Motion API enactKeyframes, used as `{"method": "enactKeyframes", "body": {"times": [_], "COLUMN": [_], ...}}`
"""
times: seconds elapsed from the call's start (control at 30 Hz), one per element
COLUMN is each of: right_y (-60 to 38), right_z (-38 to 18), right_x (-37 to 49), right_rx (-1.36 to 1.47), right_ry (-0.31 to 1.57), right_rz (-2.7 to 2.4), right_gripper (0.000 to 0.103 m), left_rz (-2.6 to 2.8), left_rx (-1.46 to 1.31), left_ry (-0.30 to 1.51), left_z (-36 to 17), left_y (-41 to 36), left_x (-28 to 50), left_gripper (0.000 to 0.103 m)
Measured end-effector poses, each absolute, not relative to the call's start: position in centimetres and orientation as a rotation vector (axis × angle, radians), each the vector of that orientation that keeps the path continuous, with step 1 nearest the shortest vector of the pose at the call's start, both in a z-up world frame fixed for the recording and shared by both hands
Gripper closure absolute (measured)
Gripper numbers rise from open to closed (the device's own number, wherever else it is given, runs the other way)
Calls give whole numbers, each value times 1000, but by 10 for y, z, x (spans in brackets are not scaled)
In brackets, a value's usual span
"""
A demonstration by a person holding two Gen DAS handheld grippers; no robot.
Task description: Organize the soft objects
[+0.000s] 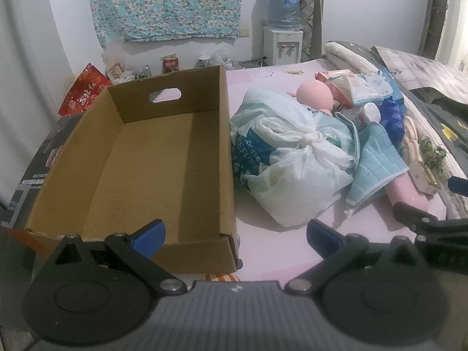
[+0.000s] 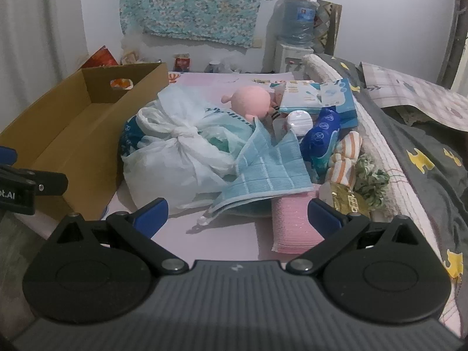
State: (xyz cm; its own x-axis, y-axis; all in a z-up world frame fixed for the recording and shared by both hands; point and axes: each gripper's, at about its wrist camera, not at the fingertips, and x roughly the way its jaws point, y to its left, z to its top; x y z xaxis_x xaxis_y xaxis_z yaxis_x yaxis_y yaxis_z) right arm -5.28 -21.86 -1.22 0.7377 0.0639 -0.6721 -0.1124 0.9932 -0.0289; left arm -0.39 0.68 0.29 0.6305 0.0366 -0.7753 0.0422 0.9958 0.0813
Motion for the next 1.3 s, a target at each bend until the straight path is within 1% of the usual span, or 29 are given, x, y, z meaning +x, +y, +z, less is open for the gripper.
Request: {"method": "enactKeyframes", "body": {"times": [1.3], "right_y": [-212], "right_z": [-8], "right_x": [-54], "right_rx": [-99], "right_ry": [739], "right_rz": [96], "right_gripper": [1], "left_rz": [-4], "left_rx": [101], "left_ry": [898], "left_z": [5], "left_y": [10], "left_x": [-10], "left_gripper": [0]}}
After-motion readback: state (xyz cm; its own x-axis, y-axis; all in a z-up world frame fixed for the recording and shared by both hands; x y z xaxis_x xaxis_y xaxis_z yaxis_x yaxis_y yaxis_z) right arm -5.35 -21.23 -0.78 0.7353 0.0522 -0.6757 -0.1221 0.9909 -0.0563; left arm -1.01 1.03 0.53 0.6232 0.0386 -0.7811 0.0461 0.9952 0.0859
